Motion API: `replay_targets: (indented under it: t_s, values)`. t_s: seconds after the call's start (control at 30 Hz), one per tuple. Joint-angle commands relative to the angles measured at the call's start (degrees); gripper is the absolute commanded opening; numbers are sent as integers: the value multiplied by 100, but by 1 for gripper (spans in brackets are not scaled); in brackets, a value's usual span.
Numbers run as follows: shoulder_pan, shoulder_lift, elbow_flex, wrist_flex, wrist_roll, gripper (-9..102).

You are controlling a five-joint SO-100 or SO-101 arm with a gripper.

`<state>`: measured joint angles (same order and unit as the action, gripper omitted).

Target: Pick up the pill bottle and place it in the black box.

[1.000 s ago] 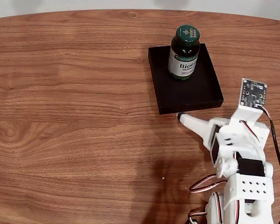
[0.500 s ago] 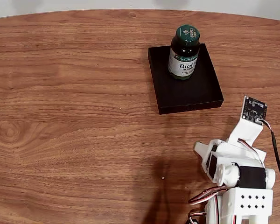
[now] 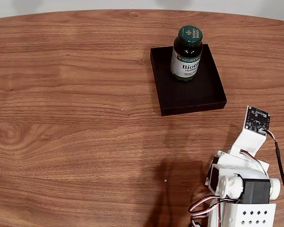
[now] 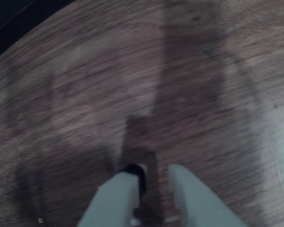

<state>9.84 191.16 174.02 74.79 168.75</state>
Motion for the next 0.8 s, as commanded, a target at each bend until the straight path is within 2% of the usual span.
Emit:
replay_targets:
  t_s: [0.0, 0.27, 0.77]
  values:
    - [-53, 0, -44, 360, 53, 0]
    - [-62, 0, -44, 1002, 396, 0]
    - [-123, 0, -44, 1134, 123, 0]
